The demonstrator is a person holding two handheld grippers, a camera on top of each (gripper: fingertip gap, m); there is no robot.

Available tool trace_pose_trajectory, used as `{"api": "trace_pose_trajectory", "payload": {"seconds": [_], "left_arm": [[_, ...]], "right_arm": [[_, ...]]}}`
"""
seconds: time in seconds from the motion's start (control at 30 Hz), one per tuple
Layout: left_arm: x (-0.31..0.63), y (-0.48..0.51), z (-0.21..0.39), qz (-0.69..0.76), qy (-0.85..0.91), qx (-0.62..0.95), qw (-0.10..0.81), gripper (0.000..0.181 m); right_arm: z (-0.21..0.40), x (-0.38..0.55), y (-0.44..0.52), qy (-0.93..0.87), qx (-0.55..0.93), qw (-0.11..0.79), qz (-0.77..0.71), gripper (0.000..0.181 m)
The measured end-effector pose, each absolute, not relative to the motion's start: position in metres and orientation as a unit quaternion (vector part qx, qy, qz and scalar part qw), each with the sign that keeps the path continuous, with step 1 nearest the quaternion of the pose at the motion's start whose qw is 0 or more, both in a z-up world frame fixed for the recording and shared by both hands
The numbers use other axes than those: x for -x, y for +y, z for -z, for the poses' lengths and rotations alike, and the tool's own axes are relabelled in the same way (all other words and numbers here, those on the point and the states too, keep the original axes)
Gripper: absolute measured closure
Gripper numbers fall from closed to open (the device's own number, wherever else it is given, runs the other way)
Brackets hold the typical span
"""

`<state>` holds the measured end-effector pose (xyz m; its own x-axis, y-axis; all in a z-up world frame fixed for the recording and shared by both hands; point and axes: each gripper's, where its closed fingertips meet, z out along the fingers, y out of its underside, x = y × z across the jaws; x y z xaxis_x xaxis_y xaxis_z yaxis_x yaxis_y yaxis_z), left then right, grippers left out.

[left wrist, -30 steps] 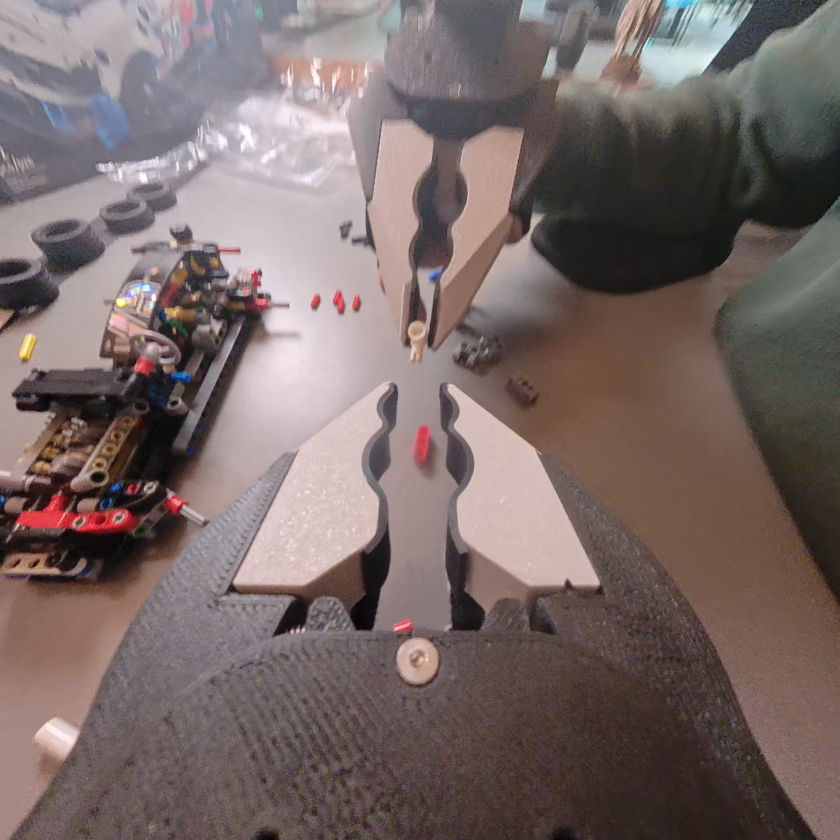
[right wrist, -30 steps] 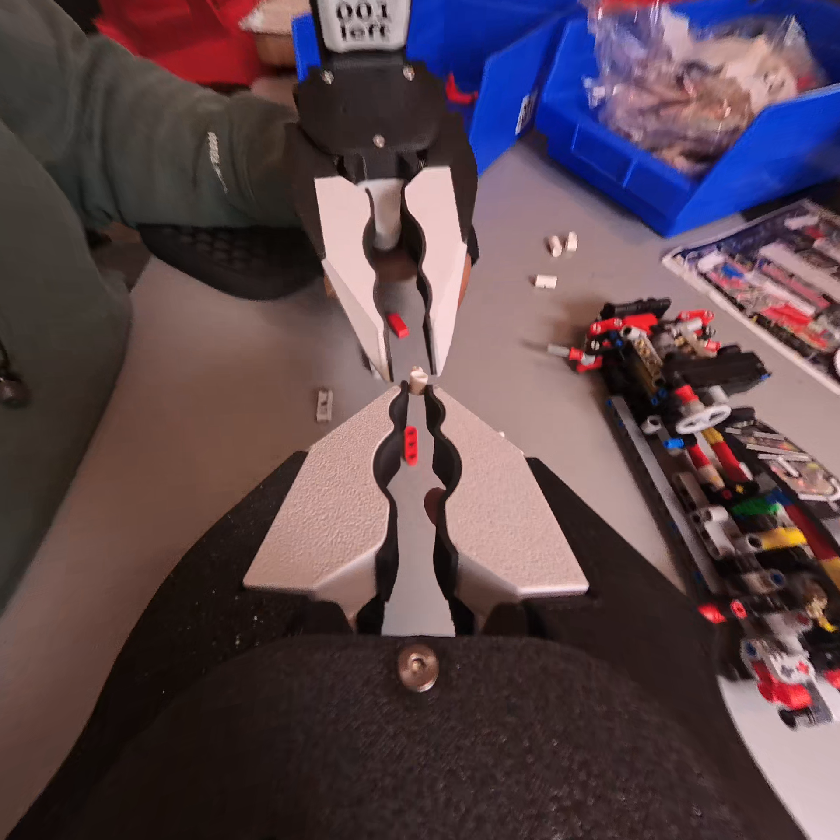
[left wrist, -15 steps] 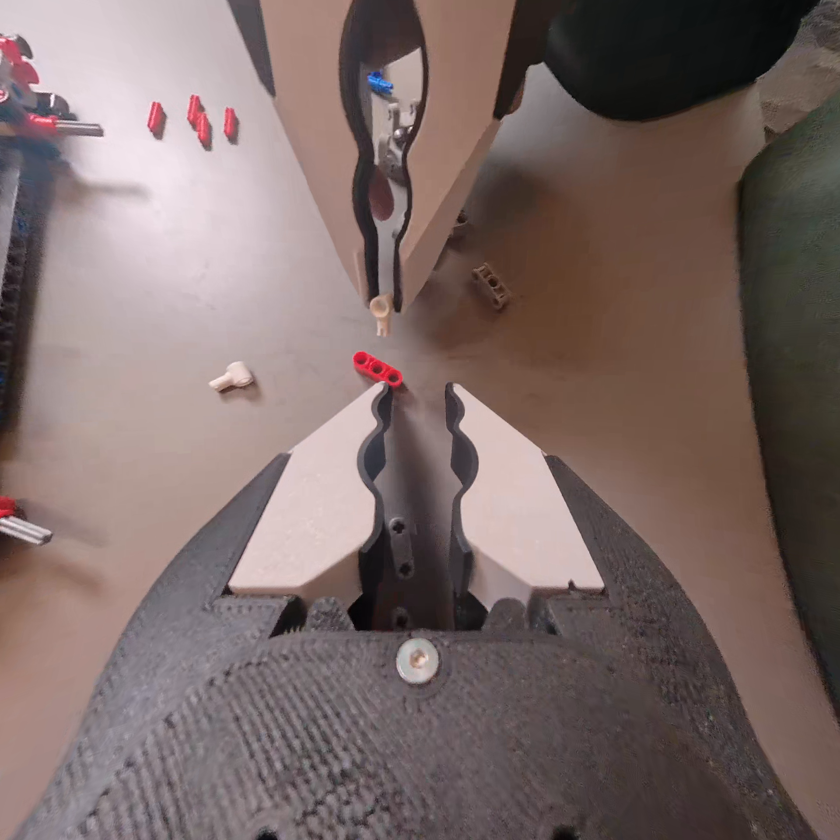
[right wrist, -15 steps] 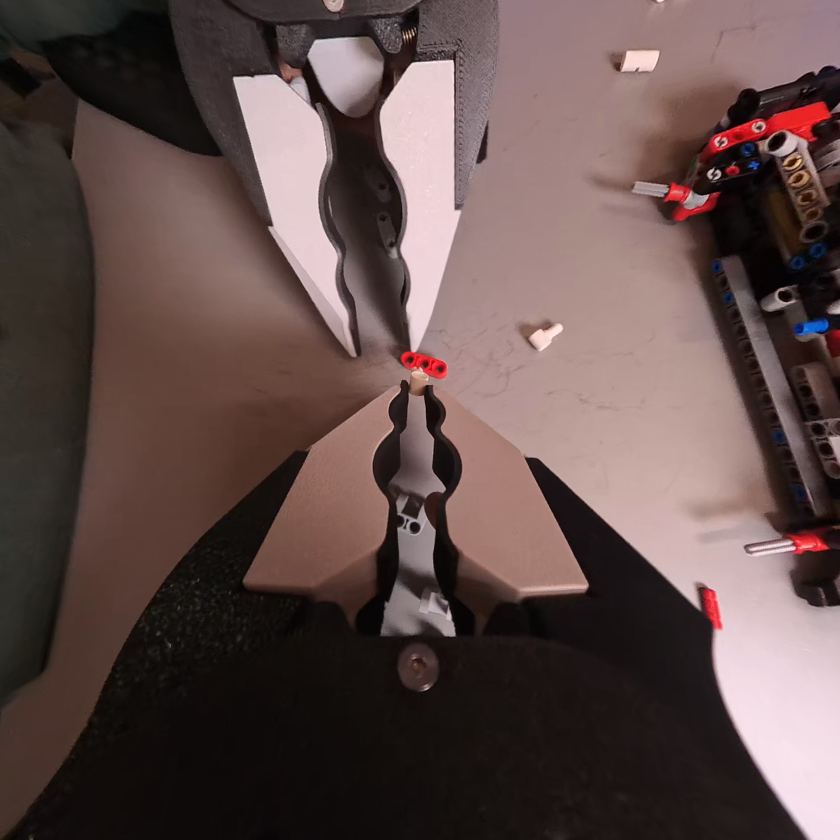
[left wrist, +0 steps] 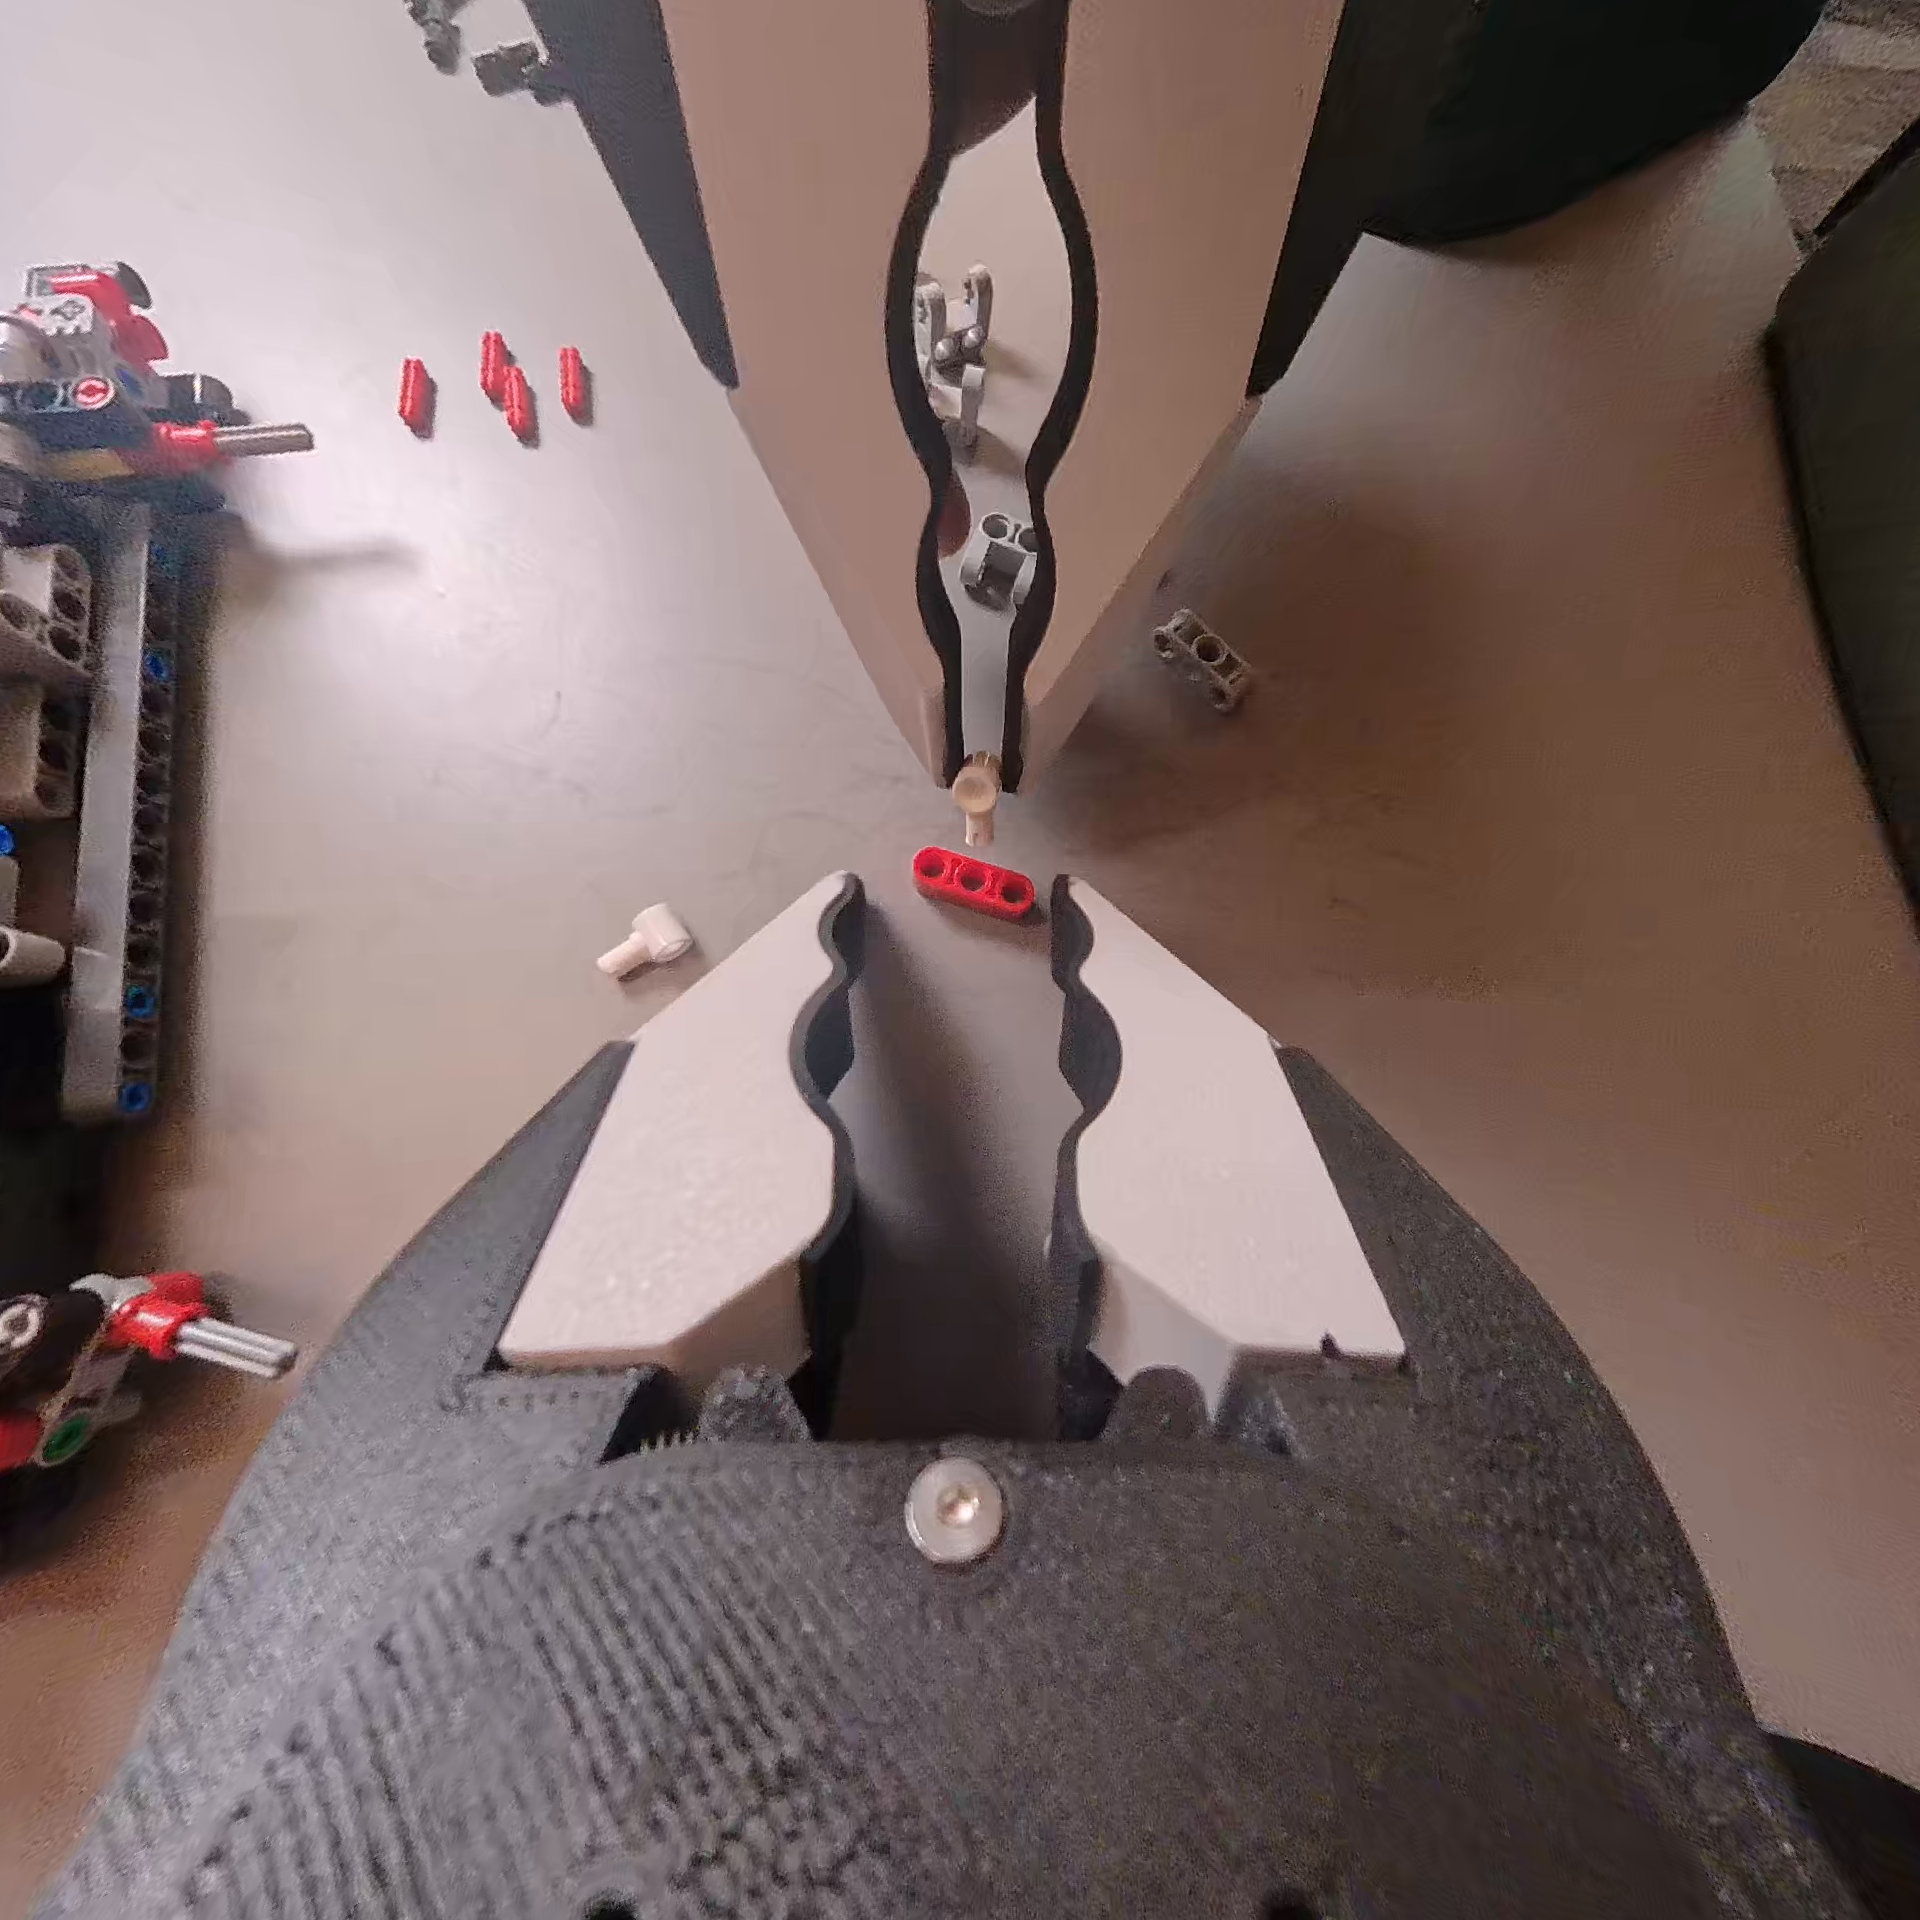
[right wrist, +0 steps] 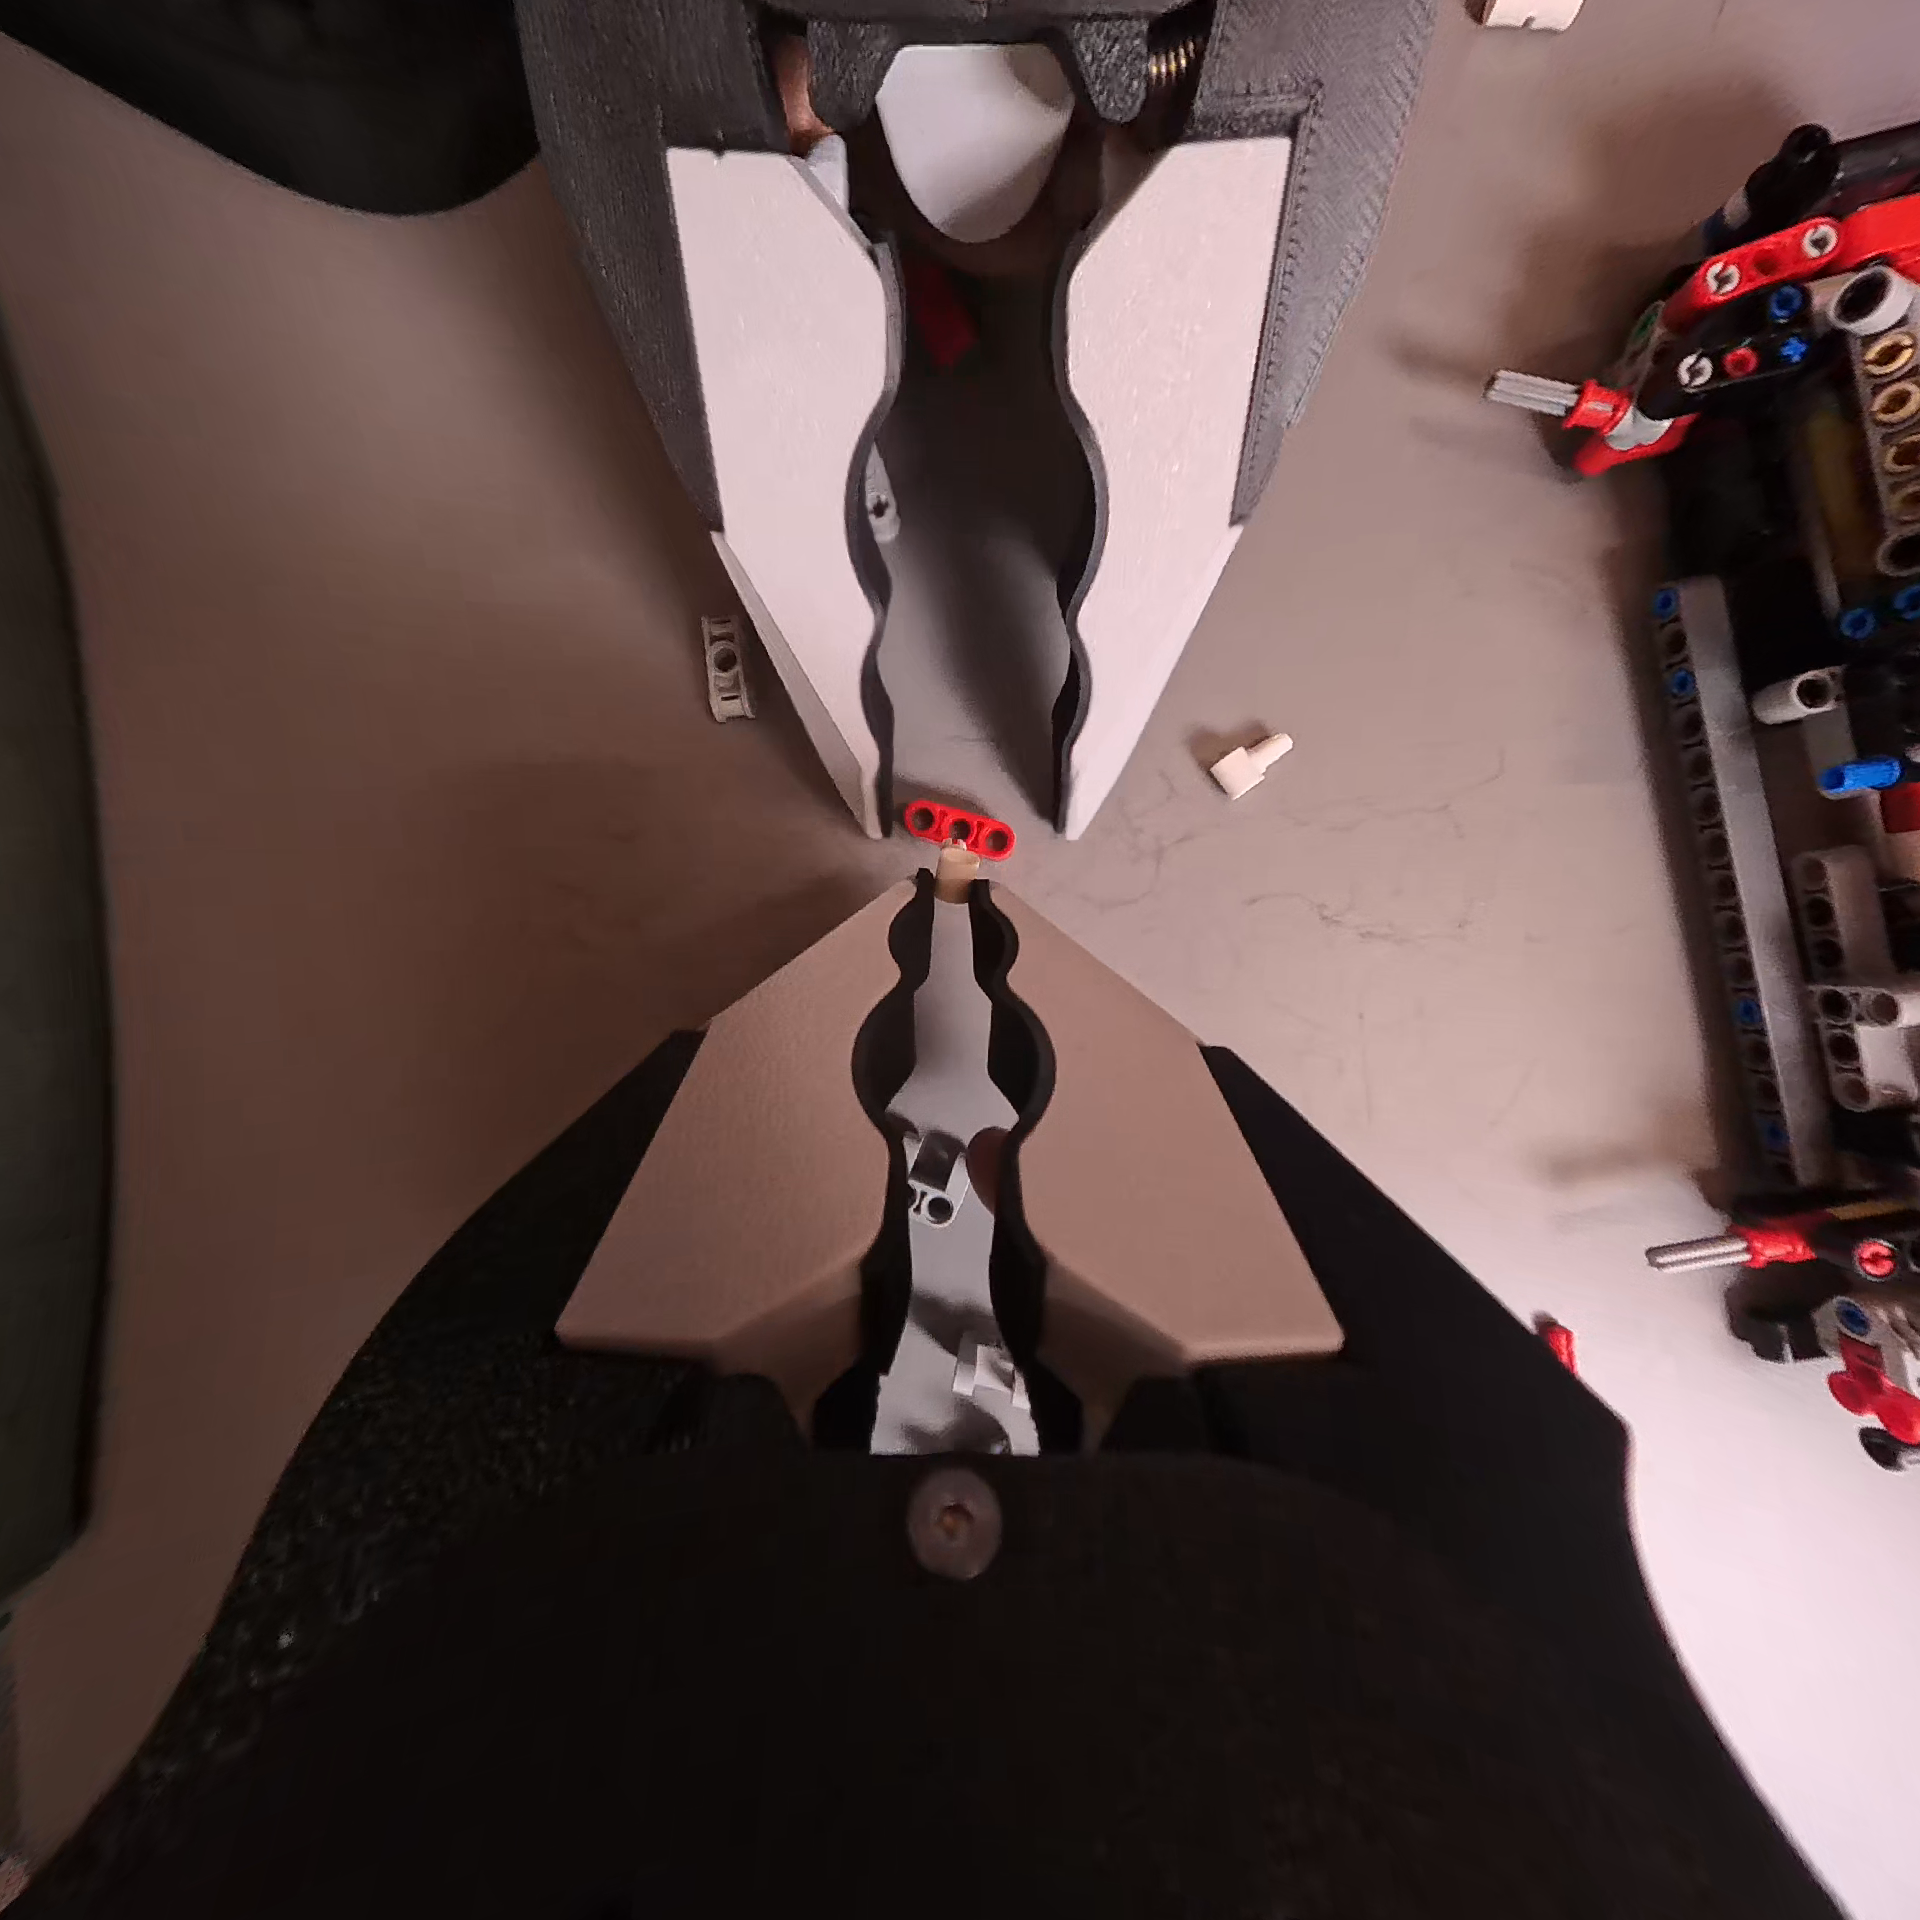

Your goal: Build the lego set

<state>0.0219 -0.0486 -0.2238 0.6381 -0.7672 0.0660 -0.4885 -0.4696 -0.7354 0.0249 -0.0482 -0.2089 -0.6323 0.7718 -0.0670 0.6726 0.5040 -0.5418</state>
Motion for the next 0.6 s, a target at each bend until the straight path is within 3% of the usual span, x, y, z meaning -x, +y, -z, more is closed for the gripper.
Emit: {"api": "trace_pose_trajectory", "payload": {"seconds": [0.3,0.6], "left_arm": [[-0.027,-0.052,0.192,0.203,0.359,0.807,0.422,0.165],[-0.032,-0.056,0.187,0.208,0.365,0.797,0.433,0.177]], "right_arm": [[0.197,-0.026,-0.051,-0.861,0.403,0.106,-0.291,0.176],[0.183,-0.025,-0.059,-0.848,0.392,0.125,-0.333,0.176]]}}
